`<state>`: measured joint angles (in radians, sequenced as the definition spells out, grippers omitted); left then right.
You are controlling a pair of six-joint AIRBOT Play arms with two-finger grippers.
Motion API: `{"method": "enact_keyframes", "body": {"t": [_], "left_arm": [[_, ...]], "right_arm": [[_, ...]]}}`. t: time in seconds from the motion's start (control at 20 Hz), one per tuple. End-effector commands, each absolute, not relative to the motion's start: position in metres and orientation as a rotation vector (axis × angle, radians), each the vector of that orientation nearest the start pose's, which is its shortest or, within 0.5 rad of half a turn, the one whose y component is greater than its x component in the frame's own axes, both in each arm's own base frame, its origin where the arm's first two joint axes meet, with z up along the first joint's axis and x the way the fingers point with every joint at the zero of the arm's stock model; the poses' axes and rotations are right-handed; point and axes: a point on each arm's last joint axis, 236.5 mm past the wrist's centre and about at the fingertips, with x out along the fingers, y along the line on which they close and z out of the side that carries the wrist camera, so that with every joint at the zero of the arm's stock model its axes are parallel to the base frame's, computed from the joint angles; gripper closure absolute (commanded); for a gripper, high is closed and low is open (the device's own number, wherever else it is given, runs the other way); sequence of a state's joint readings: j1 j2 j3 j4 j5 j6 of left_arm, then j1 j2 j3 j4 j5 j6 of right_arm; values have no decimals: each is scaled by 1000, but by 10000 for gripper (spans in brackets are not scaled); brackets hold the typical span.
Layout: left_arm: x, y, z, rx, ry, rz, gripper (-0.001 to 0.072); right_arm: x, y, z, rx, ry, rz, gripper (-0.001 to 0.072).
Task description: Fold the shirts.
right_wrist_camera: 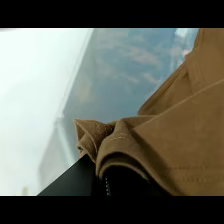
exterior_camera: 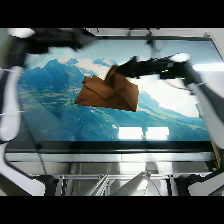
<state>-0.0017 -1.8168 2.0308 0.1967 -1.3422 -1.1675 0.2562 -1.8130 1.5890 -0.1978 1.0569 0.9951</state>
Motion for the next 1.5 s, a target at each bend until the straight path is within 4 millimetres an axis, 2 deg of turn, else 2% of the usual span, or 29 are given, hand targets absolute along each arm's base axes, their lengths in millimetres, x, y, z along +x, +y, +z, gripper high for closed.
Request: {"method": "enact_keyframes", "body": {"t": [0.0, 0.05, 0.1, 0.15, 0.2, 0.25, 0.35, 0.4, 0.5, 0.6, 0.75, 0.8, 0.85, 0.9, 0.95, 1.05, 1.2, 1.3, 1.45], "left_arm": [[478, -136, 317, -639, 517, -1075, 702], [474, -124, 316, -651, 520, -1051, 702], [469, -117, 311, -649, 524, -1042, 702], [467, -113, 305, -656, 533, -1034, 702], [465, -112, 297, -667, 544, -1028, 702], [464, -111, 289, -680, 557, -1024, 702], [463, -113, 271, -699, 587, -1027, 702], [463, -115, 262, -711, 603, -1029, 702], [457, -121, 246, -715, 638, -1054, 702], [451, -127, 234, -722, 668, -1078, 703], [442, -133, 220, -730, 705, -1108, 702], [441, -133, 218, -728, 708, -1112, 702], [441, -133, 216, -728, 707, -1111, 702], [441, -133, 216, -726, 705, -1111, 702], [441, -133, 217, -728, 703, -1113, 702], [441, -134, 218, -725, 700, -1119, 702], [441, -134, 218, -723, 698, -1120, 702], [440, -135, 218, -723, 699, -1121, 702], [438, -135, 218, -722, 704, -1129, 702]], "right_arm": [[497, 431, 30, 621, 824, 935, 688], [493, 457, 18, 616, 828, 960, 611], [487, 477, 15, 637, 838, 1006, 293], [483, 490, 23, 689, 843, 1055, 198], [481, 493, 32, 712, 841, 1085, 303], [478, 488, 42, 704, 842, 1117, 512], [474, 459, 61, 677, 873, 1187, 688], [477, 437, 64, 678, 930, 1171, 688], [480, 386, 54, 610, 1069, 1073, 689], [477, 318, 32, 460, 1231, 902, 690], [477, 222, -2, 301, 1376, 574, 686], [481, 202, -12, 304, 1404, 486, 603], [484, 186, -21, 329, 1426, 413, 263], [487, 178, -30, 376, 1448, 362, 7], [491, 172, -41, 406, 1457, 331, 15], [490, 176, -62, 461, 1505, 336, 16], [481, 216, -85, 618, 1573, 475, 15], [484, 241, -90, 698, 1549, 595, 16], [486, 262, -92, 776, 1520, 691, 17]]}}
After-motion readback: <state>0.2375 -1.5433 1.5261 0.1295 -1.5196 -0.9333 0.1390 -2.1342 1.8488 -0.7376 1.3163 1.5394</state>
